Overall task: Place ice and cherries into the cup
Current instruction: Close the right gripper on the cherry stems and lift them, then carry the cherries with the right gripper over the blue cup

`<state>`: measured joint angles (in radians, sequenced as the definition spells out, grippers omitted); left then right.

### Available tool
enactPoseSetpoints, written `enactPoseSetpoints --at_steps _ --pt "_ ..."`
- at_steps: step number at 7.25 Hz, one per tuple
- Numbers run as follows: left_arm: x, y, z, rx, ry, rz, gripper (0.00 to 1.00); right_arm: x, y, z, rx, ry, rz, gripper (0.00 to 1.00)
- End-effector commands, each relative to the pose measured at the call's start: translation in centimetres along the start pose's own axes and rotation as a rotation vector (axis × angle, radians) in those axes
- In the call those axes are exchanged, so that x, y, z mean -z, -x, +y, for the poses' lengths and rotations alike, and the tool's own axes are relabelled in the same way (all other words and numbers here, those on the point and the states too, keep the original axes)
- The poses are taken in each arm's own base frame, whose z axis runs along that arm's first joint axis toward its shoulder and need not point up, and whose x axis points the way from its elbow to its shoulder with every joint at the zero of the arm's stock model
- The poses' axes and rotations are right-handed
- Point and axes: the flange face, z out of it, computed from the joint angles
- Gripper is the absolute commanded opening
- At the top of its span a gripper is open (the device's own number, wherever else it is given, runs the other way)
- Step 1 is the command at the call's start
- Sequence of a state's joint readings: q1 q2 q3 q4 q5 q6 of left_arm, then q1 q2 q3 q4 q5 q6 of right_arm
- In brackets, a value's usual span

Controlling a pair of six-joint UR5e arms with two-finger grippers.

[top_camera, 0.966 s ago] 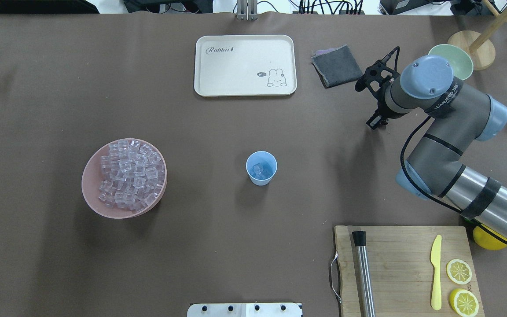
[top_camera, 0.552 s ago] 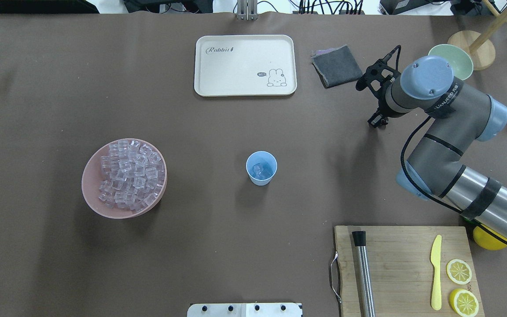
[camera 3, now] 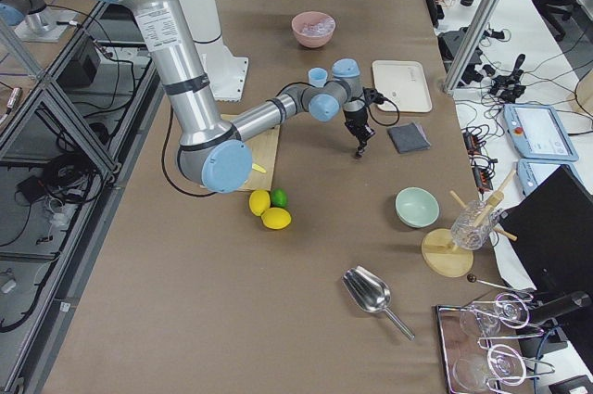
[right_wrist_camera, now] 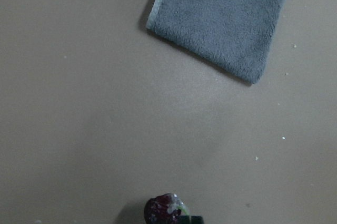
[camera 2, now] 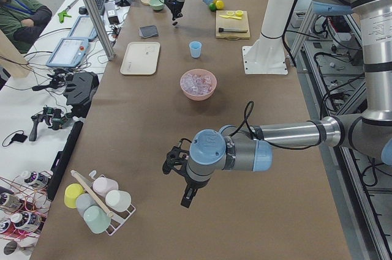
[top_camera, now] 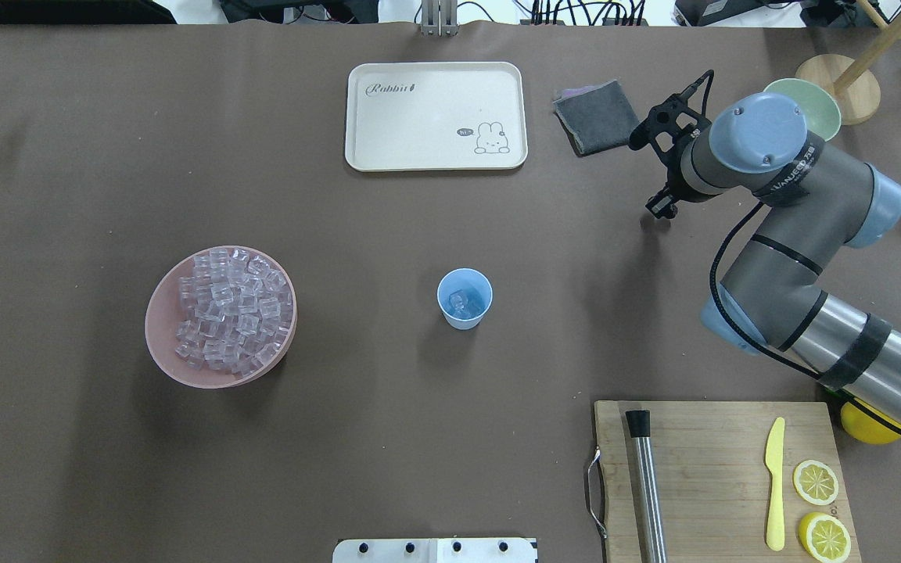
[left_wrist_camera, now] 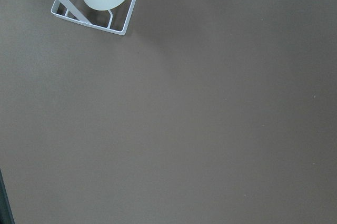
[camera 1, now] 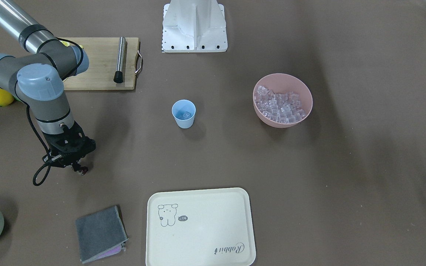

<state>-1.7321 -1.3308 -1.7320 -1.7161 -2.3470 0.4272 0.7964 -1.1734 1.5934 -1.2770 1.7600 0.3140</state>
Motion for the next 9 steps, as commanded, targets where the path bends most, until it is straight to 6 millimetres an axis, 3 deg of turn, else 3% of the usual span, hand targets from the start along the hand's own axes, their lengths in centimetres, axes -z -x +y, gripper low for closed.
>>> enactPoseSetpoints --at_steps 1,3,5,7,9 --pt "0.1 0.0 -0.1 -0.001 -0.002 -0.001 0.98 4.0 3.1 -2.0 -0.358 -0.024 -0.136 0.00" --pt "0.2 0.0 -0.1 -0.001 -0.003 -0.002 0.98 8.3 10.6 -5.1 -0.766 -0.043 -0.255 0.00" --pt "0.2 -0.1 -0.2 -0.005 -0.004 -0.002 0.98 11.3 18.7 -4.6 -0.935 -0.091 -0.310 0.00" --pt "0.1 -0.1 0.0 -0.003 -0.003 0.000 0.98 15.2 21.5 -3.1 -0.948 -0.042 -0.298 0.00" --pt "-0.3 -0.2 1.0 -0.020 -0.021 -0.008 0.98 15.3 24.3 -2.2 -0.953 -0.054 -0.289 0.00"
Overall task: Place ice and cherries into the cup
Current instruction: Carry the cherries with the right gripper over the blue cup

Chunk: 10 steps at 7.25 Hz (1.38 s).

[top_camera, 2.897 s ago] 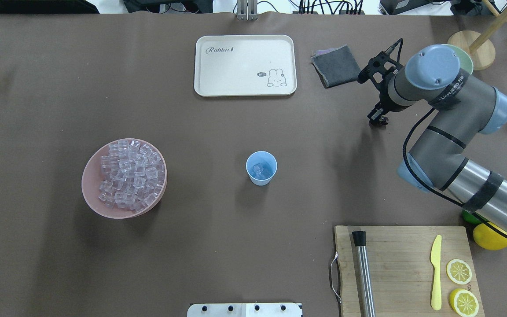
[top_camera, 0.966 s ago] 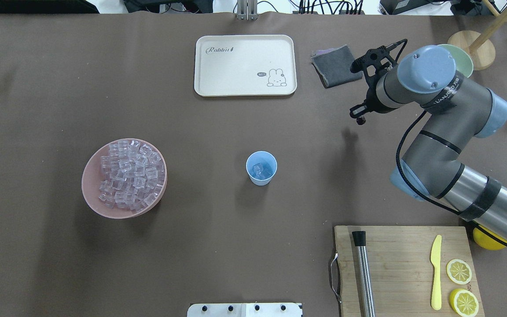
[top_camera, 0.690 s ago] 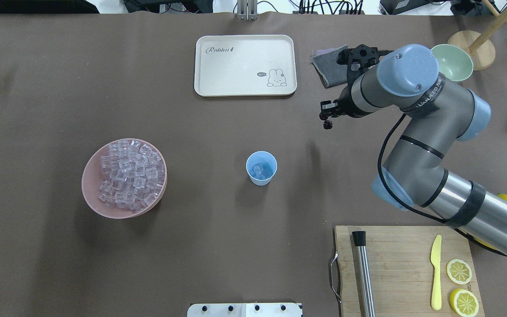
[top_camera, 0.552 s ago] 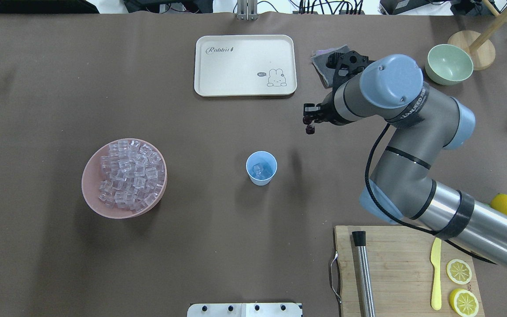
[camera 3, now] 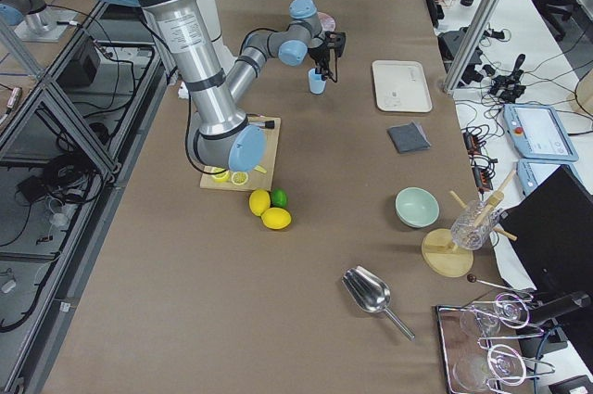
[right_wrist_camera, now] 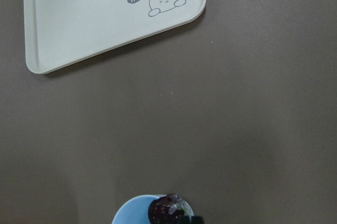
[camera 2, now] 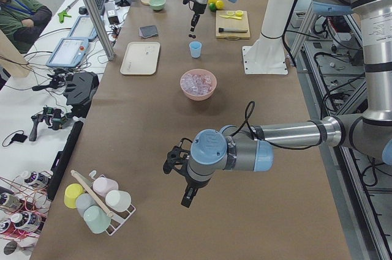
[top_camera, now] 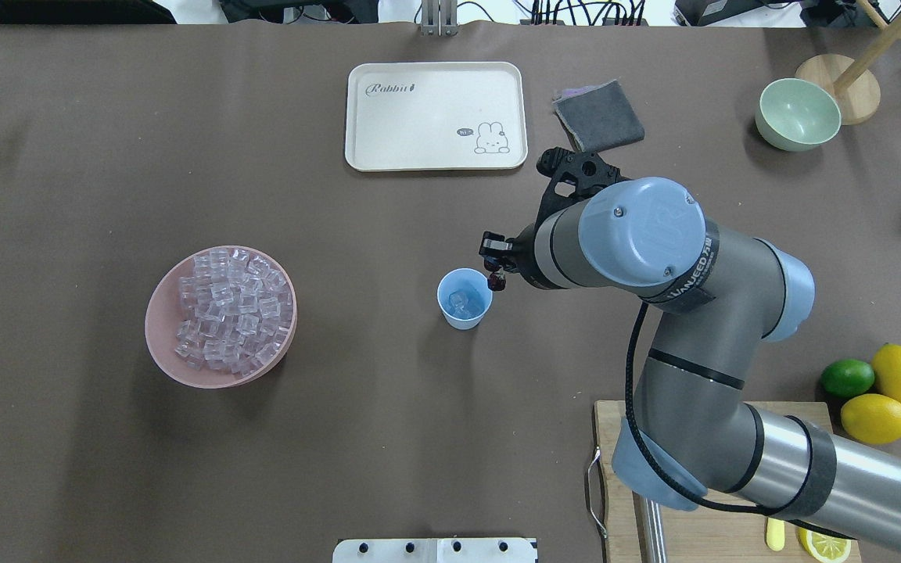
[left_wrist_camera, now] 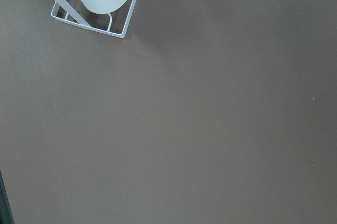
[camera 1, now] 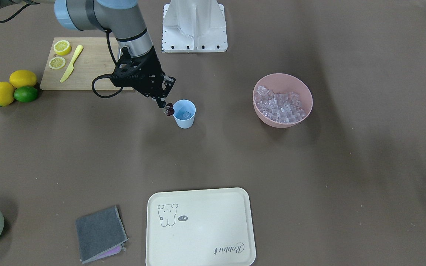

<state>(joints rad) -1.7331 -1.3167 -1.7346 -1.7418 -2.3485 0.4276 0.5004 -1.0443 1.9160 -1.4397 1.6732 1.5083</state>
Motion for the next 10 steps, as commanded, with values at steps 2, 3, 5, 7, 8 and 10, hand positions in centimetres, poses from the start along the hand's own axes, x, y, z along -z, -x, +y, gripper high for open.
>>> enactPoseSetpoints --at_steps 2,3,5,7,8,10 --pt "-0.2 -0.1 0.6 -0.007 -0.012 -0.006 0.98 0.1 2.2 3.2 0.014 0.006 -0.015 0.00" --pt "-0.1 -0.1 0.5 -0.008 -0.013 -0.006 0.98 -0.1 3.2 3.5 0.019 0.005 -0.019 0.00" --pt "-0.2 0.0 0.5 -0.007 -0.012 -0.006 0.98 0.0 3.4 3.4 0.030 0.000 -0.027 0.00" --pt "-0.2 0.0 0.6 -0.006 -0.011 -0.007 0.98 0.1 3.2 2.3 0.048 -0.021 -0.029 0.00" --pt "-0.1 0.0 0.5 -0.008 -0.013 -0.007 0.98 0.0 3.2 2.2 0.055 -0.032 -0.027 0.00" --pt "0.0 -0.1 0.4 -0.011 -0.015 -0.008 0.98 -1.1 2.9 2.3 0.057 -0.029 -0.006 0.00"
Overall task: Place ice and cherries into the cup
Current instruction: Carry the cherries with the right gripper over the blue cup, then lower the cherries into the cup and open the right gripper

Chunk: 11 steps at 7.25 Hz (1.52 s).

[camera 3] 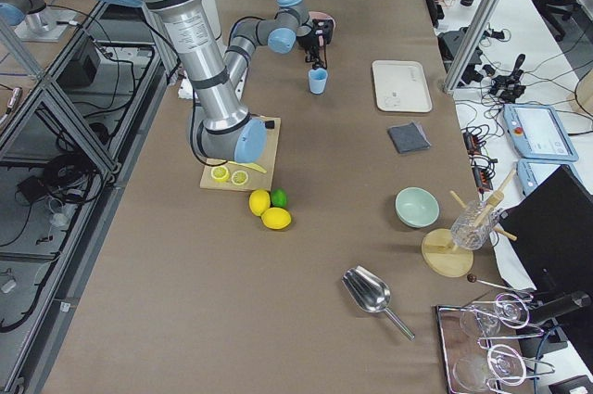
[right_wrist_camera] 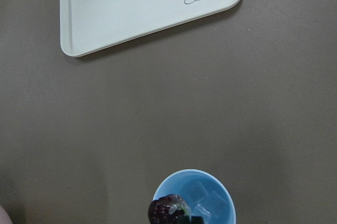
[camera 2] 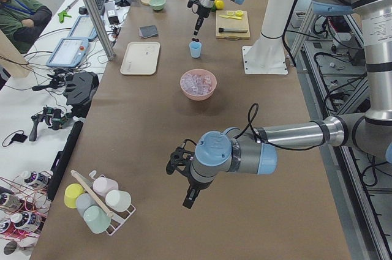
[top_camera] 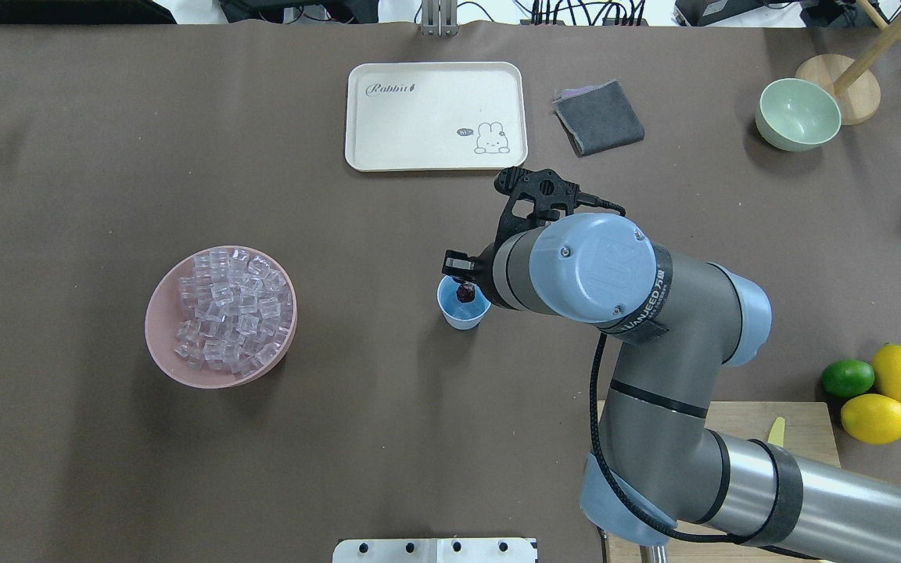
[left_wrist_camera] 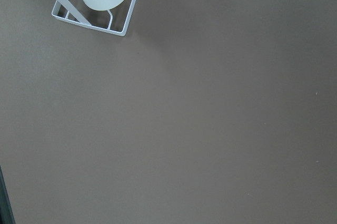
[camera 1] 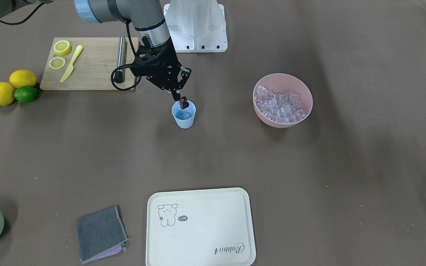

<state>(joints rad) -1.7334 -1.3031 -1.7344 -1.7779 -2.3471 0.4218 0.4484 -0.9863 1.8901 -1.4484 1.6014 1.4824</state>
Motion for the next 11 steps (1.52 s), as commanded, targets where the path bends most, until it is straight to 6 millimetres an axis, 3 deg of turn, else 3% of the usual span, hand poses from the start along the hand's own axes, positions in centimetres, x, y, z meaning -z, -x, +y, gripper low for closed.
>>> enactPoseSetpoints --at_steps 1,9,10,11 --pt "0.1 -0.1 -0.1 -0.003 -0.003 -0.001 0.98 -1.2 -0.4 0.1 0.002 0.002 0.024 0.00" --pt "0.0 0.0 0.0 -0.001 -0.001 0.000 0.98 -3.2 -0.4 2.0 0.018 0.031 0.055 0.00" --pt "-0.1 0.1 0.0 0.003 0.001 0.000 0.98 -3.1 -0.1 2.0 0.018 0.031 0.050 0.31" --pt "0.0 0.1 -0.1 -0.001 -0.001 0.000 0.98 -3.7 -0.5 1.9 0.061 0.018 0.066 0.99"
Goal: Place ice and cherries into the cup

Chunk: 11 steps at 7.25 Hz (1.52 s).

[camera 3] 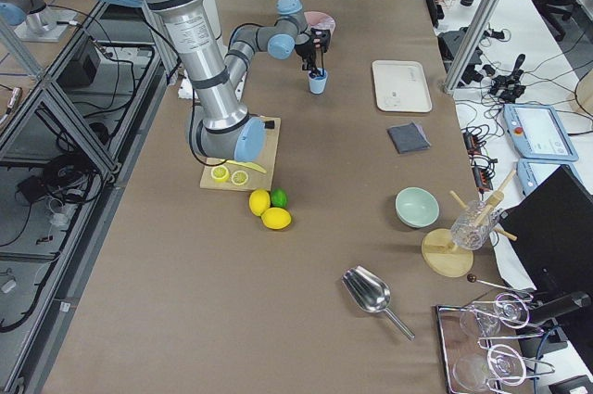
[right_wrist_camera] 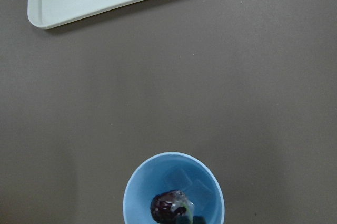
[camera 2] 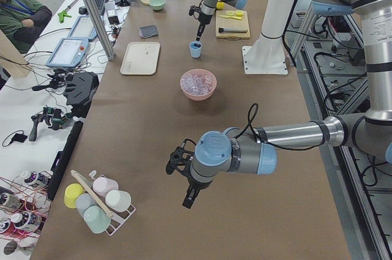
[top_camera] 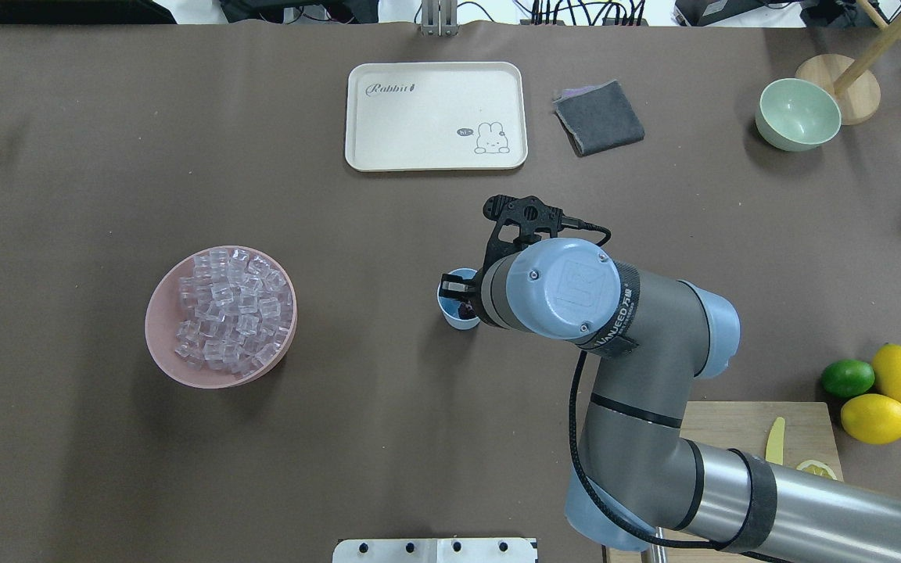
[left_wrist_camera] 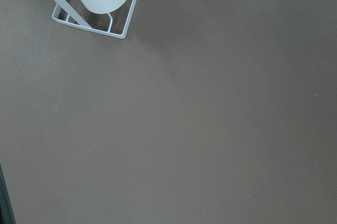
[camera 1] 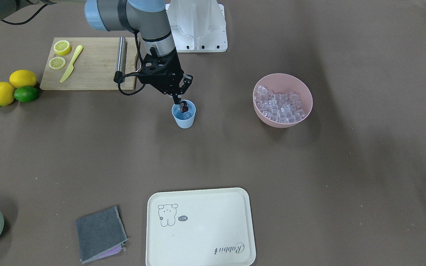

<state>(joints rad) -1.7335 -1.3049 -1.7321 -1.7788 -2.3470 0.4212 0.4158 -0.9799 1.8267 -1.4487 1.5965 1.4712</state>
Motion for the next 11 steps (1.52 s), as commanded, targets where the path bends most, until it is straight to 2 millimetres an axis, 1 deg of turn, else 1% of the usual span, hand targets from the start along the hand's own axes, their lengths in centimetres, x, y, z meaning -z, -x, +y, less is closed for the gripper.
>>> enactPoseSetpoints --at_steps 1,3,4,5,6,7,8,9,10,11 --pt "0.0 0.0 0.0 0.000 0.000 0.000 0.98 -0.5 0.0 -0.4 0.044 -0.042 0.020 1.00" --pt "-0.1 0.0 0.0 0.002 0.001 0.001 0.98 -1.0 -0.9 -0.3 0.052 -0.043 0.042 1.00" --pt "-0.1 0.1 0.1 0.006 0.004 0.002 0.98 -1.0 -1.2 -0.9 0.055 -0.046 0.069 1.00" --pt "-0.3 0.2 0.2 0.039 0.013 0.002 0.98 -0.2 -1.2 -2.1 0.097 -0.051 0.087 1.00" --pt "-0.2 0.2 0.2 0.173 0.015 0.001 0.98 0.2 -1.9 -4.2 0.103 -0.049 0.093 1.00" --pt "0.0 -0.2 -0.2 0.319 0.013 0.004 0.98 1.3 -3.2 -6.9 0.115 -0.013 0.084 1.00" --pt "0.0 -1.2 -1.5 0.422 0.013 0.012 0.98 2.7 -5.1 -9.6 0.144 0.023 0.091 1.00" --pt "-0.8 -3.8 -3.9 0.460 0.032 0.060 0.98 4.6 -7.1 -11.7 0.188 0.032 0.108 1.00" --pt "-2.0 -6.0 -5.7 0.447 0.063 0.068 0.98 6.5 -10.3 -13.6 0.235 0.037 0.122 1.00" --pt "-2.6 -7.0 -7.4 0.403 0.072 0.046 0.98 8.7 -15.7 -16.9 0.277 0.067 0.130 1.00"
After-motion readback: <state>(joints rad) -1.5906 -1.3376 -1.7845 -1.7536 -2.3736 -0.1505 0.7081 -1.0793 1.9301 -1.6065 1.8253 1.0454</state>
